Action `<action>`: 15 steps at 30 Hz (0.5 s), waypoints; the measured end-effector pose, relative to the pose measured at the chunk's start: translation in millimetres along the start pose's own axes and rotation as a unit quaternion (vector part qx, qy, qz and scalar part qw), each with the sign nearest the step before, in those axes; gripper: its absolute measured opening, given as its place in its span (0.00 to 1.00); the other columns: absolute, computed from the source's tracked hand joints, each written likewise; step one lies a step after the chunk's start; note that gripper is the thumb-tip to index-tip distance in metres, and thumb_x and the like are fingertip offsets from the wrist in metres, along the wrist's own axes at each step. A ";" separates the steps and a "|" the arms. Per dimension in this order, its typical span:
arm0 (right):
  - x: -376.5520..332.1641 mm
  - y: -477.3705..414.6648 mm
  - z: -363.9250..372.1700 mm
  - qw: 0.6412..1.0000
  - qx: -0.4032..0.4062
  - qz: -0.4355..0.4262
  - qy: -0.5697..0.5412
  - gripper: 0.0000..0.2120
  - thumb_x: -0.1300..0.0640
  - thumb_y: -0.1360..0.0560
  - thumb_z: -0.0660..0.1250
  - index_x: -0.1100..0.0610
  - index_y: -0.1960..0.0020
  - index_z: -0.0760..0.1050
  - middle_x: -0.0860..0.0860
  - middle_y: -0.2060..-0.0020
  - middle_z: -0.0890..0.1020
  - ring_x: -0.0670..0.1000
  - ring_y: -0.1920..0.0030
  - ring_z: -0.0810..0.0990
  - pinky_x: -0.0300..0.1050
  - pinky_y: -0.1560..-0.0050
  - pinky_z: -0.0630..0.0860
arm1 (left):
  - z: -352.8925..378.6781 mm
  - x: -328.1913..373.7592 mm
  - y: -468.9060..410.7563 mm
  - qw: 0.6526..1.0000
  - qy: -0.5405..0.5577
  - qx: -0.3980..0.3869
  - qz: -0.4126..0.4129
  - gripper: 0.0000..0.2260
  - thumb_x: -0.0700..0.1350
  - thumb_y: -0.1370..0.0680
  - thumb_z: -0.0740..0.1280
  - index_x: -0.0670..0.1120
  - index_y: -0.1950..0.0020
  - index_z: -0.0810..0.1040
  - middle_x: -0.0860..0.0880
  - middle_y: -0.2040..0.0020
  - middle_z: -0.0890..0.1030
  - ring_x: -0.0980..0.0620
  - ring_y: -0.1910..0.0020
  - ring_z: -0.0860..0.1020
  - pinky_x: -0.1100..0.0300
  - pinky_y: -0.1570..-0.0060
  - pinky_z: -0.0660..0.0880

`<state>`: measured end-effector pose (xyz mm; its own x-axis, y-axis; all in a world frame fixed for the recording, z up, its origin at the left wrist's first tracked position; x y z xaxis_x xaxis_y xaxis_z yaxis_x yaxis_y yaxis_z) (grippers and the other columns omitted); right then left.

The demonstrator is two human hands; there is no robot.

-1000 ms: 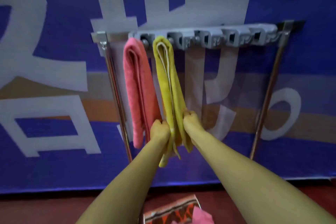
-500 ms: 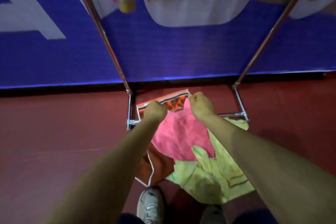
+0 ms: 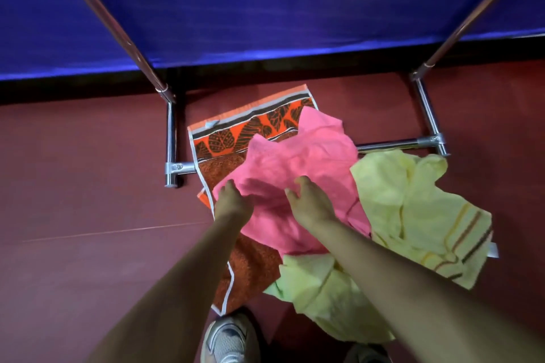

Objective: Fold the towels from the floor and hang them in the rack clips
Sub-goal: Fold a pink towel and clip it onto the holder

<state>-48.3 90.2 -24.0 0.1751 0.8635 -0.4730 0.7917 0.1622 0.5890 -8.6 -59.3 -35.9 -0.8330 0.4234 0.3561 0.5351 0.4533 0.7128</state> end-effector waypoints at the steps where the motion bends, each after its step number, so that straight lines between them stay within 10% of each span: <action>1: 2.3 -6.1 6.2 1.000 -0.002 0.002 -0.009 0.19 0.53 0.21 0.57 0.61 0.34 0.66 0.58 0.36 0.75 0.59 0.36 0.73 0.48 0.38 0.69 | 1.5 -3.3 -10.3 1.000 -0.006 0.013 0.012 0.29 0.43 0.24 0.65 0.40 0.27 0.59 0.40 0.27 0.65 0.41 0.30 0.66 0.51 0.33 0.64; 11: 10.6 -24.7 30.4 0.999 0.010 -0.005 -0.046 0.16 0.55 0.21 0.57 0.62 0.37 0.70 0.57 0.39 0.77 0.57 0.38 0.74 0.46 0.40 0.68 | -7.9 -23.2 -62.0 0.977 -0.170 0.127 0.028 0.21 0.60 0.23 0.57 0.47 0.41 0.77 0.41 0.44 0.80 0.38 0.40 0.71 0.50 0.44 0.69; 15: 3.3 -14.5 17.6 0.998 0.019 -0.011 -0.060 0.15 0.56 0.21 0.58 0.62 0.38 0.70 0.58 0.39 0.77 0.57 0.38 0.74 0.45 0.41 0.68 | -31.9 -9.8 -44.2 0.970 -0.169 0.166 0.059 0.11 0.48 0.24 0.62 0.48 0.47 0.81 0.40 0.48 0.82 0.37 0.44 0.74 0.52 0.48 0.72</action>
<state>-48.9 82.2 -45.7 0.2235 0.7965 -0.5618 0.8175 0.1607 0.5531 -28.6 -108.5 -51.6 -0.7001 0.6948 0.1649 0.6860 0.5902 0.4256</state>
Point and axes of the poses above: each hand's wrist, its own y-axis away from the middle knuckle, its own z-axis out of the palm, x = y × z, the point moved 3 cm from there along -y, towards the middle knuckle
